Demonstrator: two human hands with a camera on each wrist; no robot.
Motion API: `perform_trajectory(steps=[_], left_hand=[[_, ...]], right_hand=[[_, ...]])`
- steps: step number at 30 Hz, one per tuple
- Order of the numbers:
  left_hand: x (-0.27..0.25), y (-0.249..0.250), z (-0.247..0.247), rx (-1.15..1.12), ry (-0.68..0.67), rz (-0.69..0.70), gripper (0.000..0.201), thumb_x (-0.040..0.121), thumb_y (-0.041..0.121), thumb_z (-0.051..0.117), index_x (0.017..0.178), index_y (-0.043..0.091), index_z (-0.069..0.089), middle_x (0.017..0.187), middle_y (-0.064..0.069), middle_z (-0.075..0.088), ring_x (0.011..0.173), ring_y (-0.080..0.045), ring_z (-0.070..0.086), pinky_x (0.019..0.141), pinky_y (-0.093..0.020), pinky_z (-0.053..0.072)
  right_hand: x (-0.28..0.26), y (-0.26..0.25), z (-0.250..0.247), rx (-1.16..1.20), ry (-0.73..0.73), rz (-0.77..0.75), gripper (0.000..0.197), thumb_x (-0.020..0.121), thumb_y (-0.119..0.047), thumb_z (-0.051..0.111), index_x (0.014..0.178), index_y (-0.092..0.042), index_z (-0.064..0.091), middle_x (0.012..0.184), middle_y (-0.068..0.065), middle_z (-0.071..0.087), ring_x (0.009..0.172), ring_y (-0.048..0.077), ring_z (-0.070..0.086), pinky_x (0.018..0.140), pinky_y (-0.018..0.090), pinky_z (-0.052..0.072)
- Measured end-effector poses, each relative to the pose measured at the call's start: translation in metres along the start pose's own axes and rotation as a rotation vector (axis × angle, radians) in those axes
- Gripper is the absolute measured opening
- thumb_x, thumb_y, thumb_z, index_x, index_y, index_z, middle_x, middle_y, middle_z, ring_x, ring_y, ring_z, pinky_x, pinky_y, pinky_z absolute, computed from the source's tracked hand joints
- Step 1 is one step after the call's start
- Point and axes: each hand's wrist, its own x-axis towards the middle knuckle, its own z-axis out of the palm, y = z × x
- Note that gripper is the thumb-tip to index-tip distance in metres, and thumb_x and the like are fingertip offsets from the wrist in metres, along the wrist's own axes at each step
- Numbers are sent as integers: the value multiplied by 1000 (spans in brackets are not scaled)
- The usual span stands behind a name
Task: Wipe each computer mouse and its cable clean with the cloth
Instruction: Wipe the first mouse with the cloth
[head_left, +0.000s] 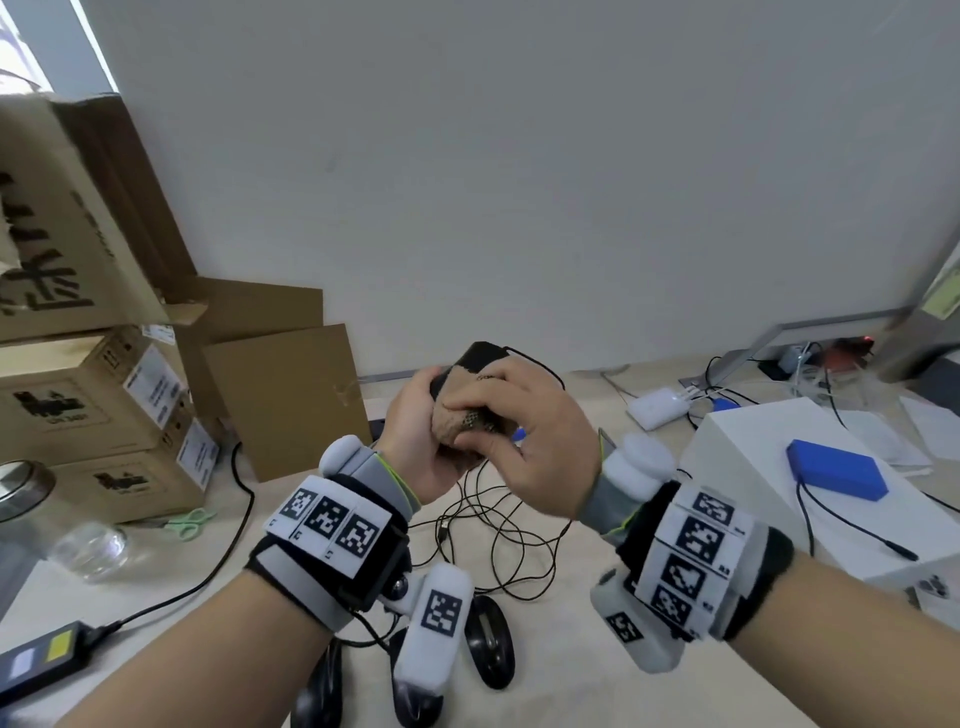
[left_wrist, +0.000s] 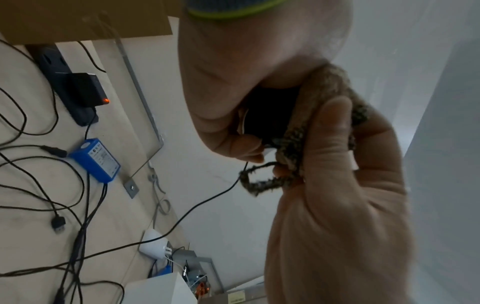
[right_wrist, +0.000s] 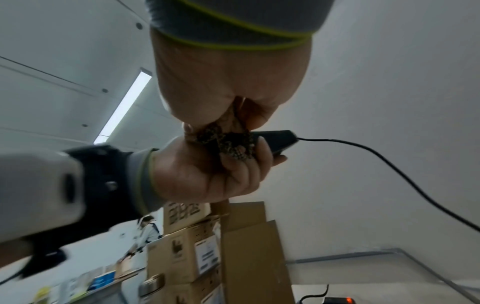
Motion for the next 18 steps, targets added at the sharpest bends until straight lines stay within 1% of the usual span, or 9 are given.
perform_trajectory(steps=[3, 5, 7, 9, 12, 13, 15, 16, 18], left_hand=[[0, -3, 1, 120, -26, 27, 46, 100, 39, 30, 92, 7, 62, 72, -17, 61, 54, -26, 50, 46, -26, 40], [-3, -4, 2, 171, -54, 27, 47, 100, 38, 28, 100, 3, 60, 69, -21, 61, 53, -26, 46, 45, -25, 38], [-3, -5, 2, 169, -51, 38, 47, 100, 37, 29, 101, 1, 60, 70, -22, 62, 53, -26, 47, 45, -26, 38], [-2, -5, 4, 136, -24, 62, 43, 99, 36, 31, 93, 6, 62, 72, -20, 62, 56, -27, 50, 48, -26, 41], [2, -3, 5, 47, -19, 71, 40, 99, 35, 35, 87, 12, 65, 80, -13, 66, 74, -27, 65, 68, -35, 52], [2, -4, 4, 49, -18, 77, 41, 99, 34, 34, 87, 12, 66, 80, -12, 67, 74, -26, 65, 70, -36, 51], [1, -3, 3, 120, -16, 89, 41, 100, 34, 32, 90, 10, 64, 75, -13, 65, 62, -23, 61, 59, -32, 46], [-1, -3, 4, 163, -28, 78, 41, 100, 34, 31, 93, 8, 62, 72, -15, 63, 55, -23, 57, 53, -29, 42], [-5, -4, 4, 230, -72, 63, 42, 100, 34, 30, 100, 4, 59, 69, -20, 62, 50, -25, 53, 49, -28, 36]], right_hand=[[13, 21, -11, -43, 95, 101, 17, 81, -13, 65, 96, -21, 69, 92, -13, 65, 88, 13, 54, 86, 27, 43], [23, 38, -23, -86, 186, 284, 18, 83, -11, 63, 93, -24, 71, 90, -18, 68, 91, 8, 54, 89, 26, 43], [24, 40, -25, -103, 208, 368, 17, 85, -15, 61, 94, -26, 72, 90, -23, 67, 94, 4, 53, 91, 26, 42], [19, 22, -15, -80, 155, 288, 16, 83, -17, 62, 94, -24, 71, 91, -18, 67, 93, 8, 54, 89, 27, 43], [2, -4, 4, -65, 44, 125, 20, 83, -27, 62, 102, -22, 68, 97, -4, 63, 93, 20, 56, 84, 33, 45], [1, -3, 4, -64, 31, 111, 22, 84, -29, 61, 104, -23, 67, 98, -2, 62, 93, 21, 55, 83, 34, 46], [6, 11, -3, -77, 54, 112, 20, 84, -26, 60, 102, -22, 68, 96, -2, 63, 92, 19, 55, 84, 34, 46], [10, 21, -9, -96, 95, 152, 18, 84, -22, 60, 100, -21, 69, 95, -5, 65, 92, 16, 55, 85, 33, 46], [17, 37, -22, -123, 202, 283, 16, 84, -19, 61, 96, -24, 70, 95, -13, 66, 92, 9, 53, 88, 30, 44]])
